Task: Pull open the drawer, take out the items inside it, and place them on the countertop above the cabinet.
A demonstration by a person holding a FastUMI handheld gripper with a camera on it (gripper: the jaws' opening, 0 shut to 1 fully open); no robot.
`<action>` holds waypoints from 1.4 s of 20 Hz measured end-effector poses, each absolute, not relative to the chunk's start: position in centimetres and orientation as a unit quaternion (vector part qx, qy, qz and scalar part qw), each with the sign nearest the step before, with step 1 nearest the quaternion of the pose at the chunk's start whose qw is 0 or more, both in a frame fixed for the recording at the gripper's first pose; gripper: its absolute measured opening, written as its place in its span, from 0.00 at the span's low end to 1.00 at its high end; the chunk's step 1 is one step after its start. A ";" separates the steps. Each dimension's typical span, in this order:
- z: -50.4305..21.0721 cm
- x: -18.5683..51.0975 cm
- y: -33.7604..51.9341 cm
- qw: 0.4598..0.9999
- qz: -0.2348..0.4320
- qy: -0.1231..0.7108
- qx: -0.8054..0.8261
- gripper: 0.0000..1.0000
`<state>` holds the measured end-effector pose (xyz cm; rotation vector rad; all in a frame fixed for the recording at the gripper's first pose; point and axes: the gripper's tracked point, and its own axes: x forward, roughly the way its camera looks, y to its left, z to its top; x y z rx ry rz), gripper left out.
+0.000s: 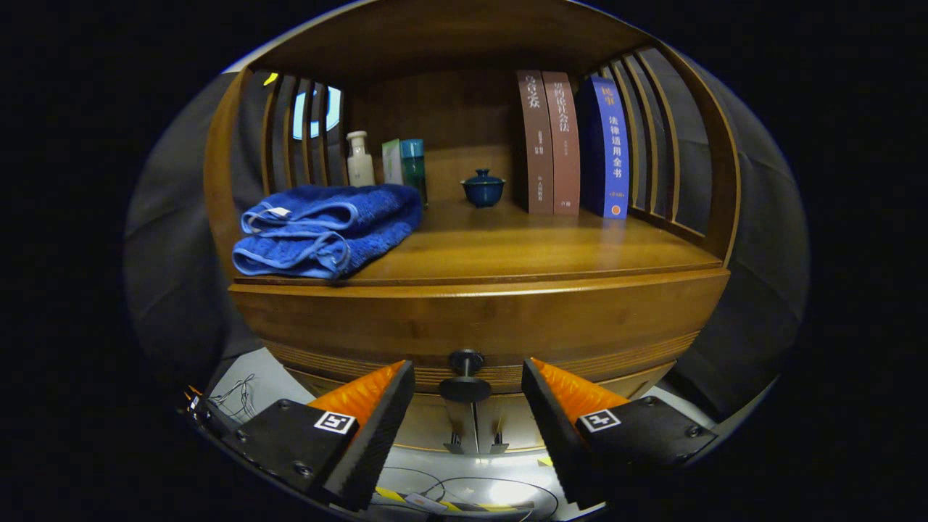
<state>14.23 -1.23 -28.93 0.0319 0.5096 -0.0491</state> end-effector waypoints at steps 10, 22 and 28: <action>-31.6 15.0 -0.8 0.958 -0.016 0.287 -0.008 0.44; -31.2 11.8 -0.6 0.952 -0.017 0.307 0.004 0.32; -30.9 7.6 -0.6 0.948 -0.018 0.317 0.010 0.33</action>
